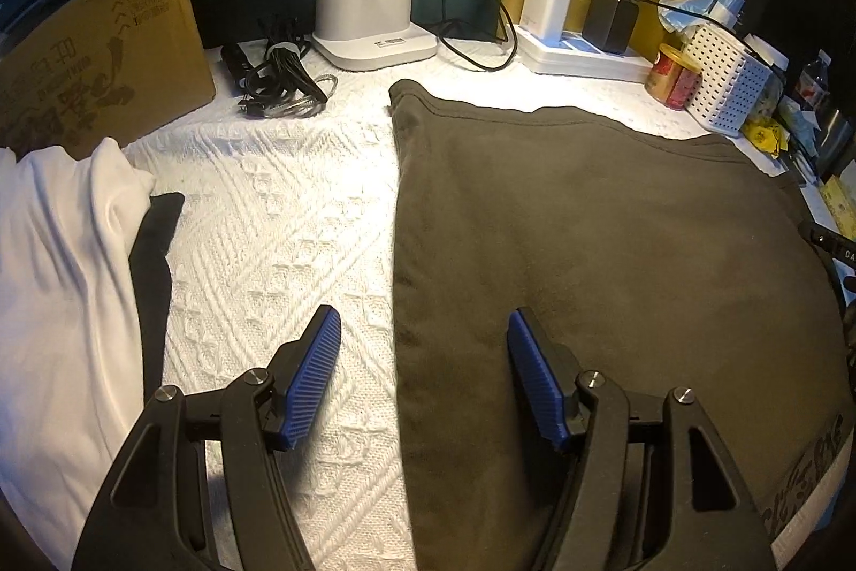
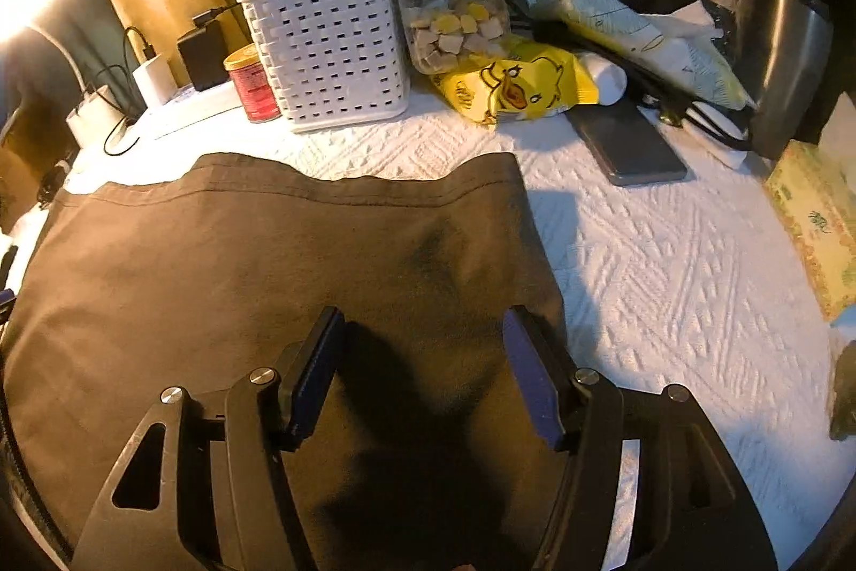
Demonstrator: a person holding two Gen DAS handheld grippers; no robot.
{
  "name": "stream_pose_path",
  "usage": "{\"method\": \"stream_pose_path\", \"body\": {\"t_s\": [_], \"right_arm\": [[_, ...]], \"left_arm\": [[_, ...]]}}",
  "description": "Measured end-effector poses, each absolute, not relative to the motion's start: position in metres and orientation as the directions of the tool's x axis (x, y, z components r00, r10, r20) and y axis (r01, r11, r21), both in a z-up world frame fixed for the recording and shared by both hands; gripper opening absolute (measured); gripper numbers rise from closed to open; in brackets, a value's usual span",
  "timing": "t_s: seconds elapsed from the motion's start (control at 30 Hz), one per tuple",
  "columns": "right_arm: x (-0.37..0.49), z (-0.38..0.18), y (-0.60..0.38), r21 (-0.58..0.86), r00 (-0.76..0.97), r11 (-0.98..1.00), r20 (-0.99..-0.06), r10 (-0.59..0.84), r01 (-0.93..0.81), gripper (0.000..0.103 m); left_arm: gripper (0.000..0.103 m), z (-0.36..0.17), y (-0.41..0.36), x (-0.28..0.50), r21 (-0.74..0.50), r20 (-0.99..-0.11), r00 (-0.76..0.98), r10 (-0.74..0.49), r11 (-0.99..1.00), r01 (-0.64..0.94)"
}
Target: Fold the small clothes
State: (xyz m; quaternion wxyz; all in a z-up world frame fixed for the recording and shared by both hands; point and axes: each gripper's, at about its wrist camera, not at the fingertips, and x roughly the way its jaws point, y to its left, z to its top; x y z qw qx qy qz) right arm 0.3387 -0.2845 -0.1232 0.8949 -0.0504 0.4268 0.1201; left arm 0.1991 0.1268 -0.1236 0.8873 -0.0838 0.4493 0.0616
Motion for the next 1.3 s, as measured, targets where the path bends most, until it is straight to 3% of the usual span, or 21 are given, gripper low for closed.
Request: {"method": "stream_pose_path", "body": {"t_s": [0.2,1.3], "right_arm": [[0.339,-0.121,-0.304,-0.037,0.629,0.990,-0.775,0.055,-0.133,0.065],[0.187,-0.095,-0.320,-0.007,0.687,0.994,-0.724,0.069,-0.107,0.065]], "left_arm": [[0.065,-0.116,0.124,0.192,-0.098,-0.793,0.608,0.029,0.980,-0.175],[0.065,-0.083,0.074,0.121,-0.131,-0.696,0.713,-0.086,0.991,-0.008]]}}
